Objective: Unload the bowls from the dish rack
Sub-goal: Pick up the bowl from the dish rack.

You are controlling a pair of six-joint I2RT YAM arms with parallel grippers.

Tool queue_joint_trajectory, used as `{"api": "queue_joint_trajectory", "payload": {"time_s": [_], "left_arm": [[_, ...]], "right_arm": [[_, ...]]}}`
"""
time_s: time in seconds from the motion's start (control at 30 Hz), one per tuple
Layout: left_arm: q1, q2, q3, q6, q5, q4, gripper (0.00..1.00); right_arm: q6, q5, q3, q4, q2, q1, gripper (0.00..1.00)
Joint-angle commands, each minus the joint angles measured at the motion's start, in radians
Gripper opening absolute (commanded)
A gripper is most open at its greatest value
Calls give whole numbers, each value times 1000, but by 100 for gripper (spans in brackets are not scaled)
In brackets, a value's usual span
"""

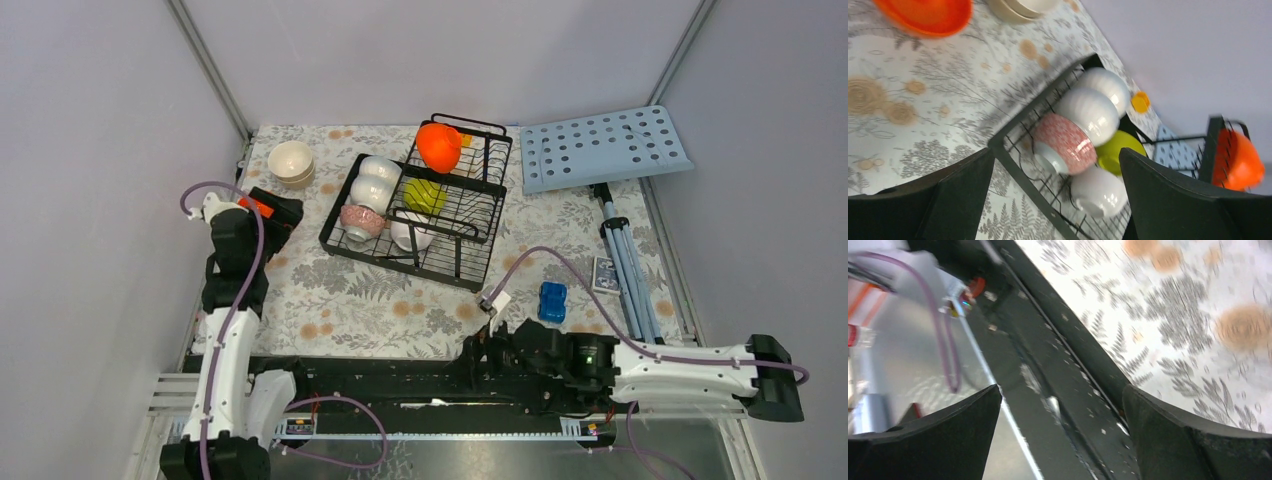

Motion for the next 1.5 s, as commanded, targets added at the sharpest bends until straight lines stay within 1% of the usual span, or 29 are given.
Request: {"api": "queue_joint_trajectory", "payload": {"time_s": [0.0,0.13,0.2,0.27,0.33,0.4,0.5,0.53,0.63,0.73,0.83,0.9,1.0,1.1,1.17,1.27,1.33,1.4,1.47], "left_arm": [[-27,-90,-8,115,166,100,99],[-45,-115,21,125,245,151,99],[-71,-102,27,114,281,227,99],[-123,-62,40,110,281,321,99],[-209,-3,87,120,250,376,99],[-297,75,184,152,220,381,99],[-417,186,298,183,174,381,99],[-435,216,330,188,165,383,99],[-450,278,412,200,189,400,99],[-451,314,461,201,202,428,99],[-451,341,468,171,233,492,99],[-456,371,472,133,272,528,99],[-463,420,519,107,303,512,99],[-463,442,523,101,296,544,99],[-463,473,552,87,304,552,99],[-463,548,644,64,310,471,99],[-462,588,690,63,274,409,99],[-461,614,697,67,236,404,99],[-455,626,678,71,239,439,99]], "right_arm": [[-164,-84,197,-121,-99,7,98],[-249,-70,381,-221,-136,6,98],[-276,-5,478,-255,-115,7,98],[-308,166,588,-295,-46,6,96],[-363,282,712,-339,93,6,95],[-388,434,838,-374,214,5,95],[-477,583,974,-326,337,-12,96],[-489,590,1002,-306,355,-34,96],[-486,545,1052,-239,383,-126,96],[-411,461,1101,-231,418,-282,95],[-269,347,1112,-235,458,-474,94],[-204,296,1067,-197,449,-582,93],[-129,310,917,-107,374,-679,93],[-33,240,840,-92,333,-788,92],[-9,244,791,-80,305,-810,92],[-8,284,692,-4,243,-810,93],[-12,293,636,17,201,-810,93],[-25,253,619,1,170,-810,93],[-41,195,621,-32,152,-810,94]]}}
